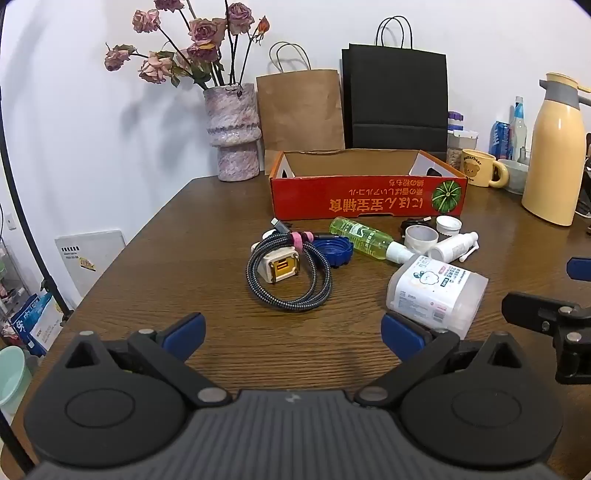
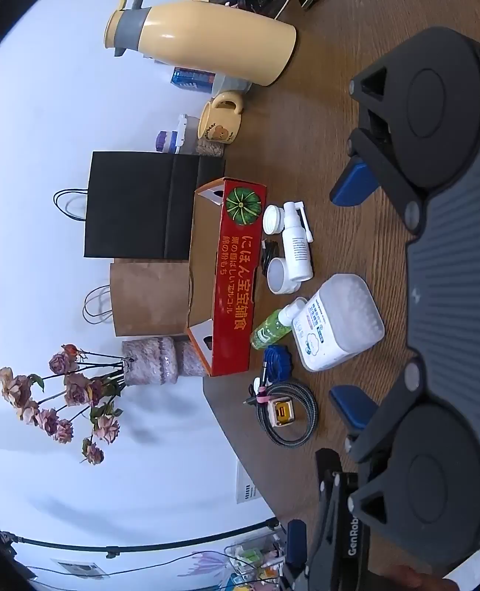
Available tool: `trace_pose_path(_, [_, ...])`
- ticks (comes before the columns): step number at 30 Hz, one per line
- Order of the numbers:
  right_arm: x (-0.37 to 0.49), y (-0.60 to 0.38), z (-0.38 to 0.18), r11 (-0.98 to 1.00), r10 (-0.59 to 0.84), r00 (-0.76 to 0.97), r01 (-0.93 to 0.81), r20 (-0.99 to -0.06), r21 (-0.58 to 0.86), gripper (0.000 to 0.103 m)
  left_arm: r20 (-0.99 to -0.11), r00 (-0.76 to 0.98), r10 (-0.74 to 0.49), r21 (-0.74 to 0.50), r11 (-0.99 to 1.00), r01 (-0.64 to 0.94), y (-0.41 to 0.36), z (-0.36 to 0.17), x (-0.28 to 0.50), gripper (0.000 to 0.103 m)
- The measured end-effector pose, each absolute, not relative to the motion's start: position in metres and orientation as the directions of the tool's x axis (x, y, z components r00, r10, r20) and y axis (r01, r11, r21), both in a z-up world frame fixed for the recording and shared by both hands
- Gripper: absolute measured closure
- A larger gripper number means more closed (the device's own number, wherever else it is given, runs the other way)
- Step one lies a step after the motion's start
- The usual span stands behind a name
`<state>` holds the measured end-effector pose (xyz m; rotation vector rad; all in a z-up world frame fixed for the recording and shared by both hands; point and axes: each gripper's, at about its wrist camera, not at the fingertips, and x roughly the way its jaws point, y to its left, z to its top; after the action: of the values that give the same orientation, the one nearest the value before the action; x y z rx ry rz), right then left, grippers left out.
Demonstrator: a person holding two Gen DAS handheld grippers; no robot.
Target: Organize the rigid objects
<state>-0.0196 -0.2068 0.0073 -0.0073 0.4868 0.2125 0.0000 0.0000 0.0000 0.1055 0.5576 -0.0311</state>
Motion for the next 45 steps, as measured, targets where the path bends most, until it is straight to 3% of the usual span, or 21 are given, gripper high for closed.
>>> trace_pose_path(45, [-0.034,-0.208,0.019,0.979,0.196,0.875,-0.204,-0.443,0.03,0.0,-0.501,0.865,-0.028,0.063,0.996,0.068,0.001,0.011,-0.01,0.0])
